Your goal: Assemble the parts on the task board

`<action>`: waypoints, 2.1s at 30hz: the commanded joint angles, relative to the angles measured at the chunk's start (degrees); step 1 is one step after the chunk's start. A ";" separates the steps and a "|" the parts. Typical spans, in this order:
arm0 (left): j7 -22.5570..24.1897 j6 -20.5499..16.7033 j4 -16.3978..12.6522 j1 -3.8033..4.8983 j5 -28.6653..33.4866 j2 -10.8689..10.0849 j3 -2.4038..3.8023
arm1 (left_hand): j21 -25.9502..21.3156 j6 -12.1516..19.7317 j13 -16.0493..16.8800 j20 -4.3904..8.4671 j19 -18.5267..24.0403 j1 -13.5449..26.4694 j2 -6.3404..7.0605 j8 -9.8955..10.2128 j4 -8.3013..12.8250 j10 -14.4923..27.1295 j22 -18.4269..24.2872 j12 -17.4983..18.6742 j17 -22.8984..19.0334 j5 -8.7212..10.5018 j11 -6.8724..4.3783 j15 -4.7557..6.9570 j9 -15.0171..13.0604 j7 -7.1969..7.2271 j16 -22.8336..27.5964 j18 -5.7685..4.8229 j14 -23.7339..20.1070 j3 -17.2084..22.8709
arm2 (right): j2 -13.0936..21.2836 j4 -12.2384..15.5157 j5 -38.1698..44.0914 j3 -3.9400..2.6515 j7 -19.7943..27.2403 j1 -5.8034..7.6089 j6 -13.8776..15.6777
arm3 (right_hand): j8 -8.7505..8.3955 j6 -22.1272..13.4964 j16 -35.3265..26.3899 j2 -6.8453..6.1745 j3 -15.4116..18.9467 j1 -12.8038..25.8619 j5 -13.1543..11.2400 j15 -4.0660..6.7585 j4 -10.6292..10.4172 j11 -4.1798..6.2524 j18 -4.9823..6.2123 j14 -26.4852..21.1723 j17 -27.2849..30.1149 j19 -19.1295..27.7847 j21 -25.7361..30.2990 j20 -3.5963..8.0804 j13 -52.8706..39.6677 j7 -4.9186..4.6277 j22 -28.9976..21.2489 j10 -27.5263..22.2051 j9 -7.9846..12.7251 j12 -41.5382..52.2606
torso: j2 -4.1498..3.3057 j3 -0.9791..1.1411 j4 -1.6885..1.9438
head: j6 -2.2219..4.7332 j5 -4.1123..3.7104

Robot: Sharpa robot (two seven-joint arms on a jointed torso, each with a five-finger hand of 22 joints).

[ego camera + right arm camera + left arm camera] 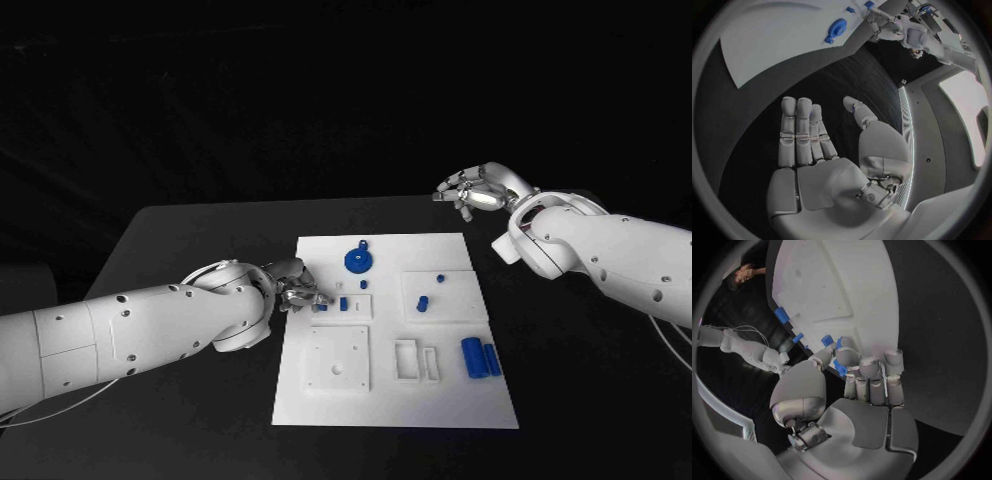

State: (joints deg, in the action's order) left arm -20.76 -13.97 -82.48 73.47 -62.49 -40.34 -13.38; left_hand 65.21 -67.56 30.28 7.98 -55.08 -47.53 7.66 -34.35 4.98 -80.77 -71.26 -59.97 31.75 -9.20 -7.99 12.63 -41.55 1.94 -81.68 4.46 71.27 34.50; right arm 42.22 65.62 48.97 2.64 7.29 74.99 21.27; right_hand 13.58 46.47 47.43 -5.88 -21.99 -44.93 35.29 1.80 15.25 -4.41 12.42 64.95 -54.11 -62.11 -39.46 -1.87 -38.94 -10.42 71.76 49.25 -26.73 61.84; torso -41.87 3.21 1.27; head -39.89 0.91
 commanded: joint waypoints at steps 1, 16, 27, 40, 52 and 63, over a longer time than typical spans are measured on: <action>0.40 0.16 -0.08 -0.06 -0.06 0.30 0.02 | 0.11 0.22 -0.17 7.73 -0.31 0.36 1.12 -0.31 -1.77 0.46 -0.11 -0.45 -0.12 3.49 0.11 0.27 0.12 -0.13 -0.34 0.40 0.10 0.17 | -0.07 0.12 -0.30 -0.04 0.32 -0.01 0.01 | 0.17 -0.11 0.14 -0.12 0.24 0.59 0.25 0.00 -0.22 0.16 2.58 -0.31 0.08 -0.29 0.30 -0.17 0.06 -0.17 0.08 -0.39 0.09 0.15 | -0.03 0.02 0.00 | -0.08 -0.11; 0.23 0.55 0.19 -0.05 0.17 0.35 0.06 | 0.07 0.29 -0.43 7.69 -0.16 1.98 4.51 -0.72 -6.87 0.54 -0.26 -0.85 -0.15 6.34 0.13 0.24 0.20 -0.13 -0.67 0.62 -0.09 0.43 | -0.09 0.10 -0.30 -0.04 0.23 -0.01 0.13 | 0.25 -0.09 0.18 0.21 0.14 0.53 0.75 0.02 -0.19 0.19 2.58 -0.30 0.10 -0.36 0.39 -0.10 0.18 -0.14 0.16 -0.40 0.11 0.27 | 0.01 0.05 0.03 | -0.26 -0.19; 0.35 0.07 0.51 -0.05 0.26 0.19 0.08 | 0.18 0.48 -0.47 7.69 -0.17 1.76 5.71 -0.87 -8.52 0.61 -0.32 -0.94 -0.15 6.37 0.15 0.25 0.09 -0.16 -0.78 0.72 -0.23 0.80 | 0.11 0.16 -0.30 -0.04 0.28 -0.01 0.19 | 0.26 -0.10 0.19 0.19 0.16 0.53 0.73 0.03 -0.16 0.19 2.58 -0.29 0.11 -0.38 0.41 -0.09 0.21 -0.14 0.18 -0.40 0.11 0.30 | 0.01 0.02 0.00 | -0.27 -0.17; 5.25 -10.98 0.53 -0.09 11.44 -0.09 0.88 | -0.78 12.62 -1.82 7.42 0.58 1.21 9.16 4.78 -12.32 1.60 0.27 1.30 -1.52 6.43 2.88 -1.38 2.09 -3.34 1.53 0.73 -1.44 -0.35 | -0.19 -0.03 -0.44 -0.04 0.39 -0.32 0.03 | 0.26 -0.12 0.20 0.22 0.14 0.50 0.71 0.03 -0.13 0.19 2.58 -0.29 0.11 -0.40 0.43 -0.08 0.25 -0.14 0.21 -0.41 0.13 0.34 | -0.07 -0.06 -0.13 | 0.78 -0.71; 31.43 -11.43 6.21 -0.07 28.43 1.84 2.86 | -8.00 17.90 -6.74 3.93 10.08 -11.77 1.44 6.31 1.45 12.77 2.57 12.11 -6.64 -1.11 6.89 -6.18 3.44 -7.01 11.86 -2.54 -11.45 -0.44 | -1.23 -0.70 -0.88 -0.04 0.79 -0.53 -0.08 | 0.31 -0.10 0.22 0.42 0.03 0.28 0.62 0.04 0.01 0.20 2.58 -0.29 0.13 -0.44 0.48 -0.04 0.32 -0.13 0.28 -0.42 0.13 0.41 | -0.03 0.04 -0.05 | 1.66 -1.29; 33.07 -5.16 10.09 -0.04 4.09 5.00 3.13 | -8.46 19.49 -17.59 -0.51 11.77 -21.05 1.47 11.94 11.61 19.45 1.27 34.28 -7.26 5.53 12.38 -10.91 9.71 -10.16 11.84 -1.16 -13.65 3.82 | -1.56 -1.07 -0.91 -0.05 0.94 -0.65 -0.14 | 0.45 -0.08 0.24 0.94 -0.59 -0.85 0.31 0.04 0.70 0.21 2.58 -0.34 0.21 -0.44 0.62 -0.04 0.57 -0.12 0.52 -0.50 0.17 0.59 | -0.01 0.10 0.03 | 2.31 -1.47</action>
State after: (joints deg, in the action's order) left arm 9.50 -22.45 -72.61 73.40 -47.66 -35.71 -10.31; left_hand 56.89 -48.15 12.75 4.68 -43.54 -68.70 8.84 -22.60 16.60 -60.91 -69.99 -25.83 24.53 -4.00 4.52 1.94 -31.90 -8.50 -69.94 2.67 57.56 38.59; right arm 40.77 64.62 48.38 2.64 7.51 74.36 21.25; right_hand 13.79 46.43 47.43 -5.35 -22.47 -45.48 35.73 1.81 15.75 -4.20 12.42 64.96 -53.96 -62.11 -39.04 -1.87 -38.41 -10.15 72.27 49.05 -26.65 62.06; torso -41.89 3.27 1.23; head -37.69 -0.55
